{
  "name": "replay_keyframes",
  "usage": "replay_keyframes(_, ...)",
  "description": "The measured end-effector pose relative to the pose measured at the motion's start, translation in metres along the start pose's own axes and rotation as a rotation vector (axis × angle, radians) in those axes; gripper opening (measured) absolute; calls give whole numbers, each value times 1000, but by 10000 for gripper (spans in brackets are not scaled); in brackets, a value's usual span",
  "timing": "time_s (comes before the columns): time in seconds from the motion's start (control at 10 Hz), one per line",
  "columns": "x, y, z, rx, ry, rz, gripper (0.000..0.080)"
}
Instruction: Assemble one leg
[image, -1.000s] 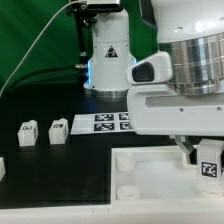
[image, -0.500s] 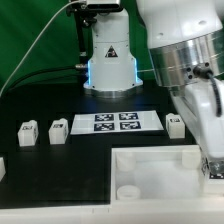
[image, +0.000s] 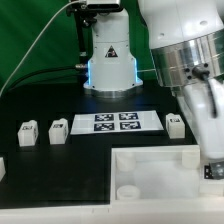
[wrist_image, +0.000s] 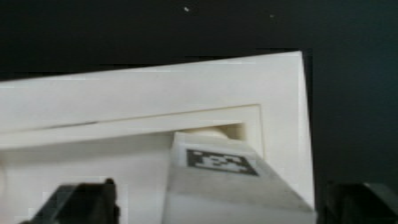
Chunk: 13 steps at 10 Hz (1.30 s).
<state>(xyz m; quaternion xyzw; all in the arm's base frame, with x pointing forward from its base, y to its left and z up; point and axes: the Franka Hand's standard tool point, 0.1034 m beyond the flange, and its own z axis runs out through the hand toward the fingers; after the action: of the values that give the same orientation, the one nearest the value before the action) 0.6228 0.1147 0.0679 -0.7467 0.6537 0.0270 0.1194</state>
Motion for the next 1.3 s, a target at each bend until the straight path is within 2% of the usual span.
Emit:
replay_keyframes(0.1, -3, 0, -2, -39, 14, -230, 619)
replay_keyframes(0.2, -7, -2, -3, -66, 37, -461, 644)
replay_keyframes(0.3, -5, -2, -3, -56, 38, -562, 648)
replay_keyframes(0.5, -1, -2, -3, -65, 37, -818, 649)
replay_keyframes(0.6, -1, -2, -3, -77, 37, -929, 649)
replay_keyframes(0.7, 0, -5, -5, -117, 55, -1188, 649)
replay_keyframes(1.0, 0, -4, -4, -112, 55, -1147, 649)
replay_keyframes(1.2, -3, -4, -3, -100, 58, -940, 392)
replay_keyframes(1.3, -2, -2, -3, -95, 57, -779, 392)
